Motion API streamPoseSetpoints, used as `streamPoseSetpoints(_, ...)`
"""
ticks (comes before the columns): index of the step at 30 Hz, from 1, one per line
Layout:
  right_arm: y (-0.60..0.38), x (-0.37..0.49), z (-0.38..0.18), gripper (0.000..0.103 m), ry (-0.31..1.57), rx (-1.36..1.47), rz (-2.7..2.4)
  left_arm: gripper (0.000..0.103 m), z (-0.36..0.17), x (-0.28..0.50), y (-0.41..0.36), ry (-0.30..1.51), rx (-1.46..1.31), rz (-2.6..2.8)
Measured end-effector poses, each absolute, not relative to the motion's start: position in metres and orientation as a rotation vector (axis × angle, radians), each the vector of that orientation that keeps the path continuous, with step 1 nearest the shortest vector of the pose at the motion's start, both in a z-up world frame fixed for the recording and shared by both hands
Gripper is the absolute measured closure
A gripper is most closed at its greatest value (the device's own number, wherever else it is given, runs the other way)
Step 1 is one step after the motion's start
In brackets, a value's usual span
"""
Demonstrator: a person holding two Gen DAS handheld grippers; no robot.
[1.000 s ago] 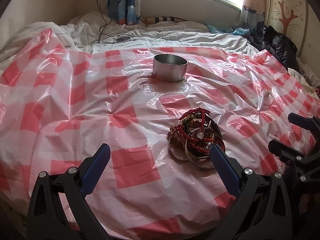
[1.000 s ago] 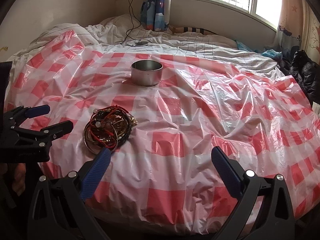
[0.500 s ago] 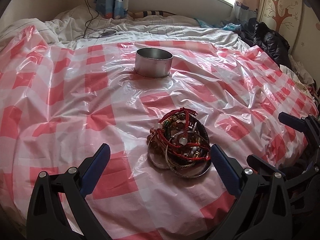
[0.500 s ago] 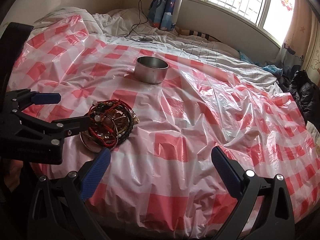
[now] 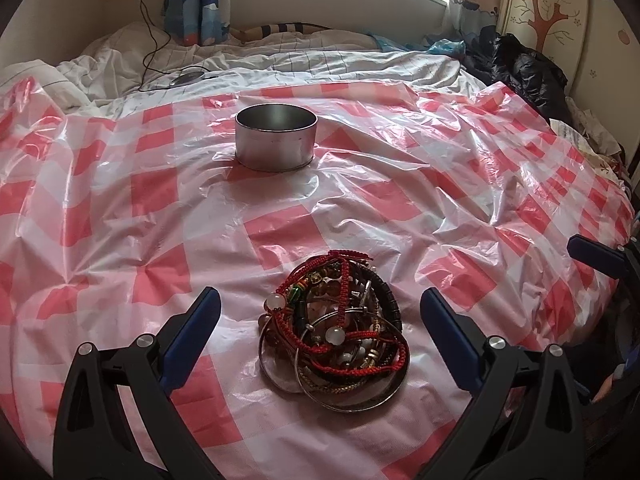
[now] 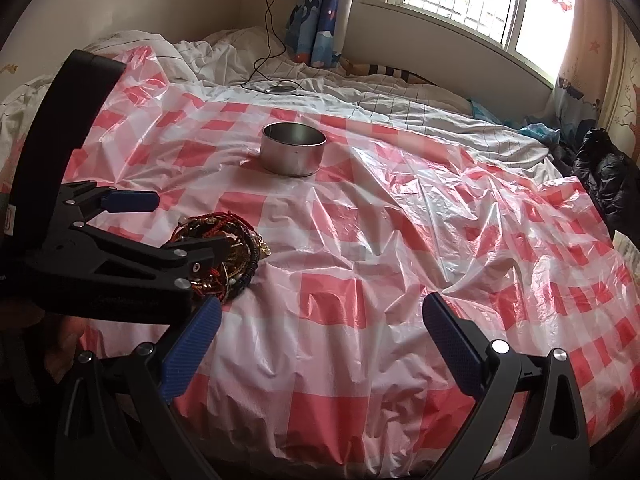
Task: Organize jewelry
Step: 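Close the left tool on a red cord bracelet in the pile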
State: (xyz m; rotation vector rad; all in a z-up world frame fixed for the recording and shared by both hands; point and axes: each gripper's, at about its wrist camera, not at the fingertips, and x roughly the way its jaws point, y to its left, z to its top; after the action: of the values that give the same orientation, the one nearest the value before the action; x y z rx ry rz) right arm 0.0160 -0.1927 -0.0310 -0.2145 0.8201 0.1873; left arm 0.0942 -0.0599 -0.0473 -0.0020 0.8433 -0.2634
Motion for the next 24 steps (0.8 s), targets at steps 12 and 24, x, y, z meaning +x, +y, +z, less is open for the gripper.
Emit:
streamPoseSetpoints(12, -0.191, 0.016, -0.032, 0.006, 0.814, -0.229, 0.201, 0.089, -0.058, 0.111, -0.025, 0.883, -0.133, -0.255)
streamPoseSetpoints(24, -0.176, 0.016, -0.031, 0.006, 0.834, -0.113, 0.463, 0.103, -0.060, 0.110, 0.023, 0.882, -0.452, -0.338)
